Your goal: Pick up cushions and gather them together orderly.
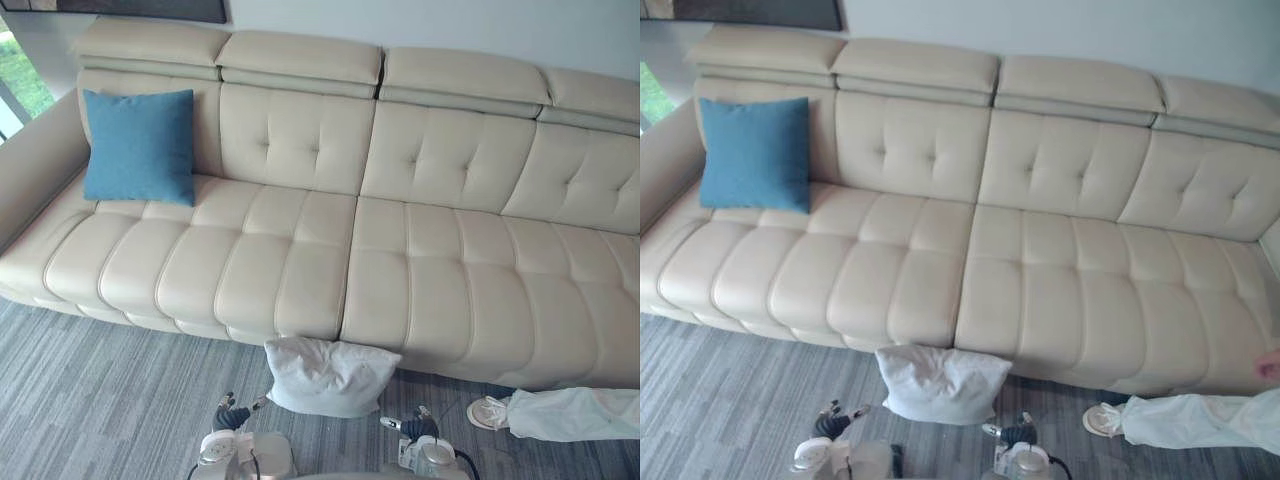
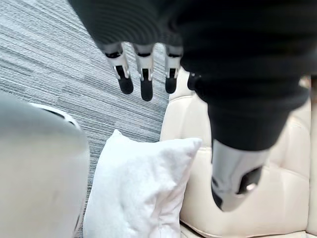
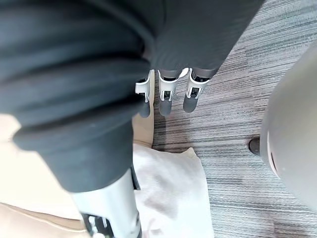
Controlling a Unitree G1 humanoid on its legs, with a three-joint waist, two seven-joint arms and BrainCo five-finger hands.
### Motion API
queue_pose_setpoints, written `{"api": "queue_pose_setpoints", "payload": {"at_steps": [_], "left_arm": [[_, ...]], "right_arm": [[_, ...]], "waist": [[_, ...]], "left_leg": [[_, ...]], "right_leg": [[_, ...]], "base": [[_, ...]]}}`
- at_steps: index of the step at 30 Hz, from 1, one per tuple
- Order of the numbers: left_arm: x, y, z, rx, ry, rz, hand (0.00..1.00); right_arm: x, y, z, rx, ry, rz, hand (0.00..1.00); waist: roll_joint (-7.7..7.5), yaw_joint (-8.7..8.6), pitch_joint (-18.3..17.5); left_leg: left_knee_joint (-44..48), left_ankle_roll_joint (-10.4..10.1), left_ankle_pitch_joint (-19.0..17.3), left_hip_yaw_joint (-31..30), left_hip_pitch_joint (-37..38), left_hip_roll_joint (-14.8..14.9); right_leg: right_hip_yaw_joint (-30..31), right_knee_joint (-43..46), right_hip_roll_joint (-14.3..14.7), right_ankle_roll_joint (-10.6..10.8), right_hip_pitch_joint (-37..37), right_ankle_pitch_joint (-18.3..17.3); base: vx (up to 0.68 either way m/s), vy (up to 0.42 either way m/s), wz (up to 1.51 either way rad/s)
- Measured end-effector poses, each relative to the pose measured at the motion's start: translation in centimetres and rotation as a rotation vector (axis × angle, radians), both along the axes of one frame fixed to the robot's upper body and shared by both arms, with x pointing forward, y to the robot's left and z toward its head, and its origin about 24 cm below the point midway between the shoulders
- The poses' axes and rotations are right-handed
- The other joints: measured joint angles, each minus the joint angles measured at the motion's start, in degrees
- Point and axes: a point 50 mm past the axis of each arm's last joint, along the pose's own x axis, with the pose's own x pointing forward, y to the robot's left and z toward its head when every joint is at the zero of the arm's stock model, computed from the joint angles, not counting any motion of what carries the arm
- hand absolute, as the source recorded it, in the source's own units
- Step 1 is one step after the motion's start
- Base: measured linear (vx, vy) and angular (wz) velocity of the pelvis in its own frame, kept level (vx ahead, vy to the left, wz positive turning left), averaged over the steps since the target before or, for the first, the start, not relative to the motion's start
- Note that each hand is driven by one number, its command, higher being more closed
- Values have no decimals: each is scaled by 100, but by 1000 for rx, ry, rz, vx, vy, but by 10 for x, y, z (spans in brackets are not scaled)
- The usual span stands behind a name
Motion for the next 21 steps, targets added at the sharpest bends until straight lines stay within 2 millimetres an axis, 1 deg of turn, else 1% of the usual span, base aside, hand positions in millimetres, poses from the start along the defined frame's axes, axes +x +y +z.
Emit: {"api": "queue_pose_setpoints", "payload": {"at_steps": [1,2,4,6,7,8,9,10,11,12,14,15,16,17,19,20,21], "left_arm": [[0,0,0,1,-1,-2,0],[3,-1,1,7,-9,2,0],[10,-2,4,19,-31,13,0],[34,-2,16,28,-109,37,0],[42,-1,21,34,-137,45,0],[53,2,28,45,-173,57,0],[67,5,37,56,-217,80,0],[77,6,43,61,-245,91,0],[84,6,47,64,-264,93,0],[98,6,57,71,-310,107,0],[113,6,70,71,-366,119,0],[126,4,80,71,-410,118,0],[137,4,91,71,-452,124,0],[143,3,98,74,-477,130,0],[164,4,120,79,-555,130,0],[171,4,128,79,-580,137,0],[181,4,140,82,-617,146,0]], "right_arm": [[0,-1,0,0,-1,-6,0],[3,-3,1,-7,-8,-7,0],[15,-8,6,-30,-40,-11,0],[42,-22,20,-69,-121,-42,0],[51,-26,24,-81,-146,-53,0],[62,-29,31,-90,-181,-71,0],[78,-34,43,-105,-243,-95,0],[88,-36,50,-112,-282,-107,0],[93,-36,55,-114,-301,-116,0],[104,-37,64,-121,-343,-132,0],[119,-34,75,-120,-389,-137,0],[133,-31,85,-114,-431,-138,0],[142,-29,93,-111,-458,-142,0],[150,-27,99,-116,-481,-137,0],[172,-20,122,-105,-555,-137,0],[179,-18,129,-100,-579,-137,0],[189,-15,141,-103,-617,-142,0]], "waist": [[7,6,9],[46,24,98],[128,26,290],[176,35,684],[143,44,841],[76,51,1044],[49,56,1262],[44,53,1383],[47,51,1464],[27,54,1620],[-13,54,1741],[-30,51,1840],[-52,39,1909],[-53,39,1951],[-50,27,2027],[-46,29,2069],[-49,29,2068]], "left_leg": [[0,-1,-1,18,-14,17],[4,-5,-3,47,-40,64],[135,-6,-6,22,-326,130],[511,2,-15,-65,-1059,276],[606,8,-49,-69,-1239,283],[817,10,-86,-81,-1479,290],[1219,14,-191,-135,-1941,361],[1486,21,-268,-191,-2232,404],[1618,19,-284,-224,-2381,422],[1846,32,-293,-274,-2692,452],[2042,66,-306,-351,-3060,465],[2157,96,-293,-397,-3319,477],[2263,110,-271,-420,-3573,478],[2346,110,-266,-455,-3744,479],[2598,119,-261,-546,-4272,490],[2674,107,-252,-572,-4398,496],[2807,114,-228,-609,-4675,491]], "right_leg": [[7,7,11,0,-29,0],[28,86,46,0,-115,0],[78,379,109,2,-494,-6],[157,976,175,-7,-1314,-61],[181,1164,164,-32,-1537,-149],[221,1411,134,-29,-1800,-300],[265,1777,136,-21,-2219,-489],[288,2015,145,-33,-2501,-602],[290,2180,145,-35,-2649,-638],[288,2440,137,-54,-2957,-699],[291,2688,120,-72,-3324,-748],[279,2834,108,-79,-3566,-762],[280,2976,94,-90,-3828,-767],[278,3066,93,-95,-3993,-769],[256,3325,80,-116,-4484,-785],[252,3406,76,-117,-4596,-787],[247,3595,50,-152,-4869,-823]], "base": [[-5,-25,-15],[-39,-30,-16],[-122,-11,-17],[-223,-25,-13],[-198,-27,-6],[-270,-42,-8],[-331,-35,-9],[-285,-28,-5],[-255,0,3],[-228,-3,7],[-219,-1,7],[-152,-4,7],[-145,-5,5],[-130,-5,4],[-98,1,4],[-76,-7,6],[-70,-17,9]]}}
